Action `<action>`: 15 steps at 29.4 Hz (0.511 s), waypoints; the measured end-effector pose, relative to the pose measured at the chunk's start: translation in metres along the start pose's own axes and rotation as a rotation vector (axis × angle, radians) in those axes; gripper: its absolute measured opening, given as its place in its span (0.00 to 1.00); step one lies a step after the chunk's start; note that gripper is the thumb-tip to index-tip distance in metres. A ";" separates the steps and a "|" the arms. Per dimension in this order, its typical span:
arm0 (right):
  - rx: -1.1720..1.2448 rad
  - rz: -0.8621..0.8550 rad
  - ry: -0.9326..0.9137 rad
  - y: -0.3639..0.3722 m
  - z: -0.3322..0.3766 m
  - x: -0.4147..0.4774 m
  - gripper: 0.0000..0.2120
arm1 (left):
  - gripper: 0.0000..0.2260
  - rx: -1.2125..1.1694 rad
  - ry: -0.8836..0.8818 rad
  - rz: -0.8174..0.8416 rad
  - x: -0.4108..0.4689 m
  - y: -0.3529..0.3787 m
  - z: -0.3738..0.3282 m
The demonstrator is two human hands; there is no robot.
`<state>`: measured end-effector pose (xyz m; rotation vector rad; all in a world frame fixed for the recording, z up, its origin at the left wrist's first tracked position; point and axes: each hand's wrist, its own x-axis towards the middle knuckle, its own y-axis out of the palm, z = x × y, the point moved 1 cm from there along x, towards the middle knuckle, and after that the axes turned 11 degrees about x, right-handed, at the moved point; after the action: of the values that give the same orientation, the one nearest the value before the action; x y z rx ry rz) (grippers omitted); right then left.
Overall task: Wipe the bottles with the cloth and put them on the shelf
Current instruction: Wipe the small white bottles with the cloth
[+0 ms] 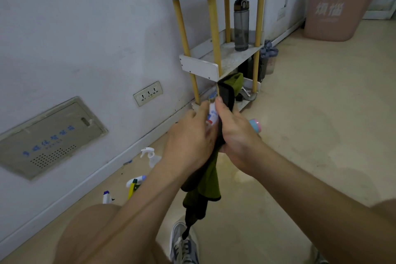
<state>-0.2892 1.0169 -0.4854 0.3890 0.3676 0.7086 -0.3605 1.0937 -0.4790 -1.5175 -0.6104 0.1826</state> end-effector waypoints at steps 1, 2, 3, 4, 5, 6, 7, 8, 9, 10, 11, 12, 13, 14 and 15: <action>0.034 -0.042 -0.001 -0.001 0.001 0.004 0.29 | 0.24 0.075 0.050 -0.018 -0.005 -0.002 -0.002; 0.065 -0.084 0.002 -0.002 0.002 0.010 0.33 | 0.24 0.114 0.102 -0.033 -0.011 -0.005 -0.004; 0.094 -0.105 0.013 -0.003 0.004 0.014 0.35 | 0.25 0.127 0.142 -0.041 -0.014 -0.006 -0.005; 0.119 -0.112 0.026 -0.006 0.005 0.017 0.36 | 0.25 0.117 0.175 -0.041 -0.016 -0.006 -0.004; 0.141 -0.116 0.028 -0.008 0.006 0.019 0.36 | 0.25 0.093 0.199 -0.038 -0.017 -0.007 -0.004; 0.145 -0.130 0.013 -0.009 0.007 0.019 0.33 | 0.24 0.053 0.211 -0.041 -0.017 -0.008 -0.003; 0.137 -0.147 -0.010 -0.007 0.008 0.018 0.28 | 0.23 -0.017 0.193 -0.054 -0.016 -0.008 -0.001; 0.125 -0.158 -0.045 -0.007 0.008 0.018 0.24 | 0.21 -0.137 0.135 -0.084 -0.015 -0.008 -0.001; 0.122 -0.163 -0.076 -0.007 0.007 0.020 0.20 | 0.20 -0.290 0.040 -0.130 -0.012 -0.006 0.001; 0.127 -0.158 -0.093 -0.005 0.005 0.021 0.18 | 0.17 -0.453 -0.086 -0.176 -0.008 -0.004 0.001; 0.137 -0.151 -0.096 -0.002 0.002 0.020 0.17 | 0.14 -0.596 -0.224 -0.203 -0.003 -0.001 0.000; 0.148 -0.154 -0.088 0.001 0.000 0.020 0.15 | 0.10 -0.698 -0.348 -0.218 0.002 0.000 -0.002; 0.172 -0.166 -0.076 0.003 -0.002 0.021 0.14 | 0.07 -0.770 -0.443 -0.224 0.007 0.001 -0.005; 0.198 -0.179 -0.067 0.005 -0.003 0.020 0.13 | 0.05 -0.826 -0.508 -0.231 0.011 0.003 -0.008; 0.219 -0.188 -0.069 0.006 -0.003 0.019 0.12 | 0.04 -0.870 -0.541 -0.240 0.013 0.005 -0.013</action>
<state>-0.2802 1.0345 -0.4887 0.5768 0.4123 0.4710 -0.3421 1.0894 -0.4794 -2.2220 -1.4240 0.1478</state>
